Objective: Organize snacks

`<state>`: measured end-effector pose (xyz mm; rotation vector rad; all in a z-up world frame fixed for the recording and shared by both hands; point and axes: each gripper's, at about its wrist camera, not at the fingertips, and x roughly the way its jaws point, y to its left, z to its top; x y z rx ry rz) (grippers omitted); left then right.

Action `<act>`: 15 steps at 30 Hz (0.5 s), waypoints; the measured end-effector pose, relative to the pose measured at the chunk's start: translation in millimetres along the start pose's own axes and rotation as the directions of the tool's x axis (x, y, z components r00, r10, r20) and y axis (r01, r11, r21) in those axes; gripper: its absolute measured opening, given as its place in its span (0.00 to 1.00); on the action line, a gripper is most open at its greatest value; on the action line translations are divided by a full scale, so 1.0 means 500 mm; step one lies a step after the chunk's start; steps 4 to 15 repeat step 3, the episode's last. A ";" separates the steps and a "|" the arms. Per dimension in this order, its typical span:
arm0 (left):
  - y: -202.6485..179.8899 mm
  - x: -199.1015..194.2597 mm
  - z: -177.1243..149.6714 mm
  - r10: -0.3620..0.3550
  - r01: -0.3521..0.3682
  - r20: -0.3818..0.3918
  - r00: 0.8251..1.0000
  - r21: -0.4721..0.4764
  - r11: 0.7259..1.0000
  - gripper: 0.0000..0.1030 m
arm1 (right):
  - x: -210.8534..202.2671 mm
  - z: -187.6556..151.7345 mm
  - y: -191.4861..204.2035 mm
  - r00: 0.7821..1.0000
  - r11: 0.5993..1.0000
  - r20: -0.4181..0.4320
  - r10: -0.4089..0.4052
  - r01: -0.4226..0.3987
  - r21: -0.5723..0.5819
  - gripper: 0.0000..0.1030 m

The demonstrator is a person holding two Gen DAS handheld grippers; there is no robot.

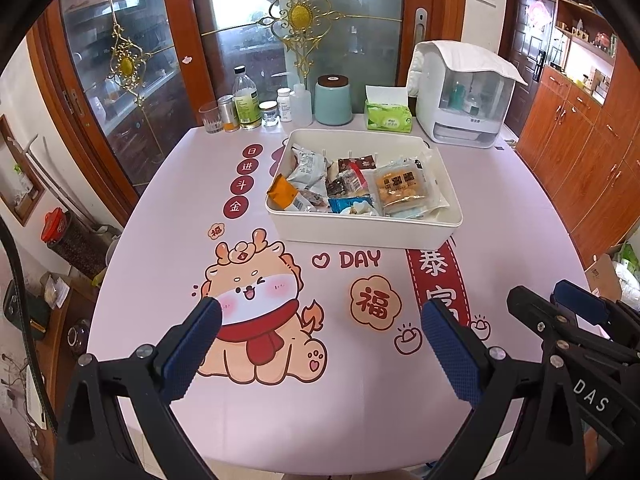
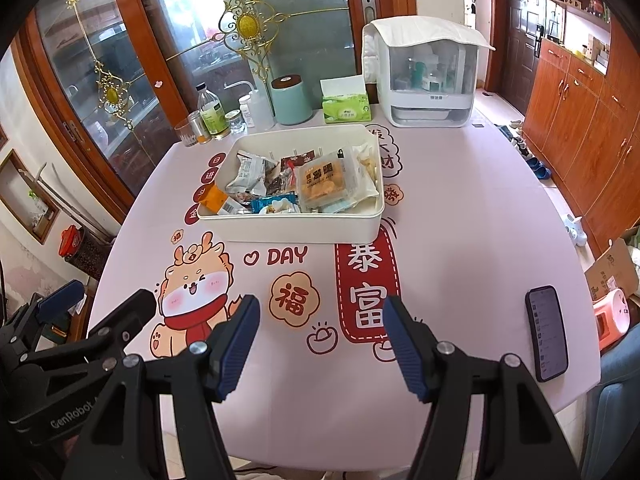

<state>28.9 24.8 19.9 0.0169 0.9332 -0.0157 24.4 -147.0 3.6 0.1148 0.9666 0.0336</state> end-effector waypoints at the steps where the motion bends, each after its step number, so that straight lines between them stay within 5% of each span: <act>1: 0.001 0.000 -0.001 -0.001 0.001 0.001 1.000 0.000 1.000 0.97 | -0.001 -0.003 -0.001 1.000 1.000 0.000 0.001 -0.001 0.002 0.63; 15: 0.001 -0.001 -0.002 -0.003 0.003 0.001 1.000 -0.001 1.000 0.97 | 0.001 -0.002 0.000 1.000 1.000 -0.001 0.000 0.000 0.003 0.63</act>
